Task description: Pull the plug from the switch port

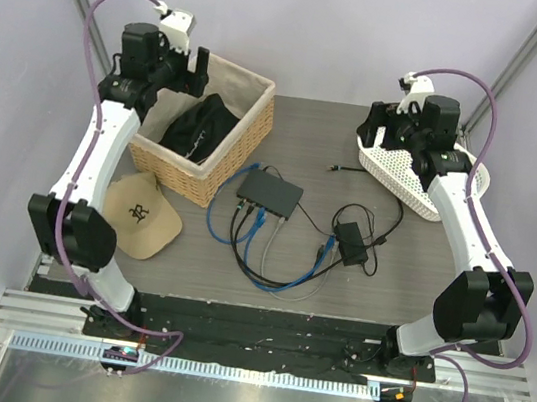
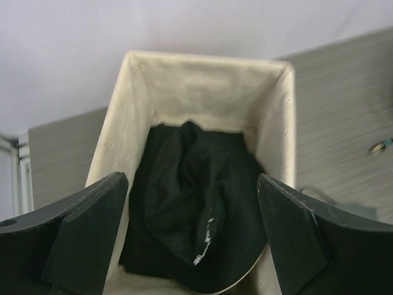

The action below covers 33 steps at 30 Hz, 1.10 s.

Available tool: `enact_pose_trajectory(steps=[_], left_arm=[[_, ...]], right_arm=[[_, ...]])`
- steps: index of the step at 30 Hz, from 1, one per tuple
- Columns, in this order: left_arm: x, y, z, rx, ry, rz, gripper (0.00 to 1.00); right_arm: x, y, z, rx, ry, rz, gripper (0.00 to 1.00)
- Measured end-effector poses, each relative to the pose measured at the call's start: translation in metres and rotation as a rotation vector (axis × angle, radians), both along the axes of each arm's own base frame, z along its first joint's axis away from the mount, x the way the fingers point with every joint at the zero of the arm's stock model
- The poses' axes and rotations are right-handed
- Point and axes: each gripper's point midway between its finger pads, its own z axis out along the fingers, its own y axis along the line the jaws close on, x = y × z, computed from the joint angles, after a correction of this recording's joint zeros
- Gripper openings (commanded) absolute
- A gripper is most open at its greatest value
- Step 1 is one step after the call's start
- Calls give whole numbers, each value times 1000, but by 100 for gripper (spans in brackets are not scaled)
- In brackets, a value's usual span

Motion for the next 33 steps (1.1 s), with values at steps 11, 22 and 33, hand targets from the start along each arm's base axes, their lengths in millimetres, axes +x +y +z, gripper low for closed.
enact_pose_trajectory(steps=[11, 22, 33], left_arm=[[57, 13, -113, 144, 307, 63, 27], [63, 74, -215, 208, 551, 237, 21], [21, 195, -232, 115, 615, 625, 10]], right_arm=[[-18, 13, -18, 34, 54, 80, 79], [-50, 20, -49, 62, 137, 128, 79], [-56, 22, -62, 84, 179, 128, 79]])
